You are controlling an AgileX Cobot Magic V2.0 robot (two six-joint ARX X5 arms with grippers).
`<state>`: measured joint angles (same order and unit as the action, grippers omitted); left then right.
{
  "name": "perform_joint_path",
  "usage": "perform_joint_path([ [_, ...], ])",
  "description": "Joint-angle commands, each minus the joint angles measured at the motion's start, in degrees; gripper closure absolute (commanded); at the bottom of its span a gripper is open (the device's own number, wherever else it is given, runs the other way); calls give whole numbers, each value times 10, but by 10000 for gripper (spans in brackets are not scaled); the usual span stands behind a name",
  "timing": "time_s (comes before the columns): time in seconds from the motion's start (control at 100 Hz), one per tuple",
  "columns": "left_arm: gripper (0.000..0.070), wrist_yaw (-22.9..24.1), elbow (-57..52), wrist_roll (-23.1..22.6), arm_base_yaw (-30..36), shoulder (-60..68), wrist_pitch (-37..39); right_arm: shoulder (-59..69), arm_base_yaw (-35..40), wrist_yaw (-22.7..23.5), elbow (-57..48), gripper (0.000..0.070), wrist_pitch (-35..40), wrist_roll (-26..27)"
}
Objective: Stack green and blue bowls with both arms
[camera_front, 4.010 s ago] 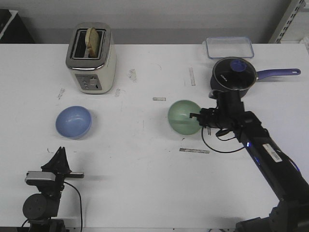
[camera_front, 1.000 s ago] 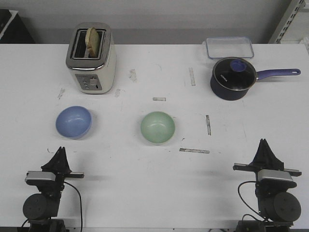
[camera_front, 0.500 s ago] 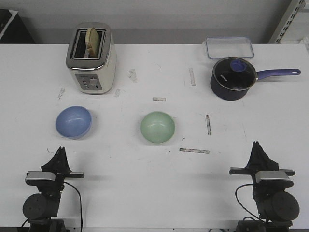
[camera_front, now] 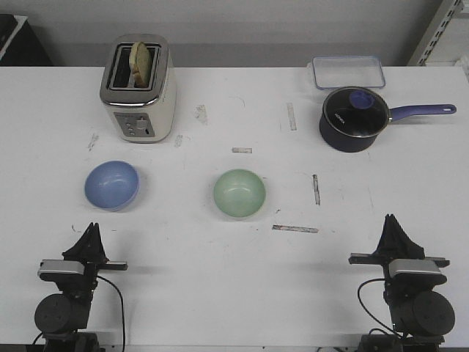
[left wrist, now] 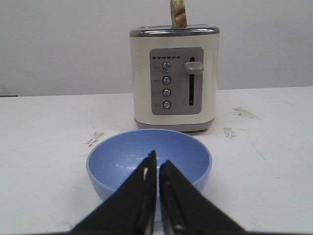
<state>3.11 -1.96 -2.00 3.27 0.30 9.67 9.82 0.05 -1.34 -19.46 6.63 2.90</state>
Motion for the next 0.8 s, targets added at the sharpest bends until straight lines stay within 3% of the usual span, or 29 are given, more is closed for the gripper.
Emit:
perform_joint_path([
  [0.0, 699, 1, 7, 2, 1, -1, 7, 0, 0, -2, -2, 688, -6, 7],
  [0.17, 699, 1, -35, 28, 1, 8, -4, 0, 0, -2, -2, 688, -6, 7],
  [0.45, 699, 2, -163, 18, 1, 76, -139, 0, 0, -2, -2, 688, -6, 7],
  [0.59, 699, 2, -223, 4, 1, 126, -187, 0, 0, -2, -2, 688, -6, 7],
  [0.79, 699, 3, -286, -51, 1, 206, -190, 0, 0, -2, -2, 688, -6, 7],
])
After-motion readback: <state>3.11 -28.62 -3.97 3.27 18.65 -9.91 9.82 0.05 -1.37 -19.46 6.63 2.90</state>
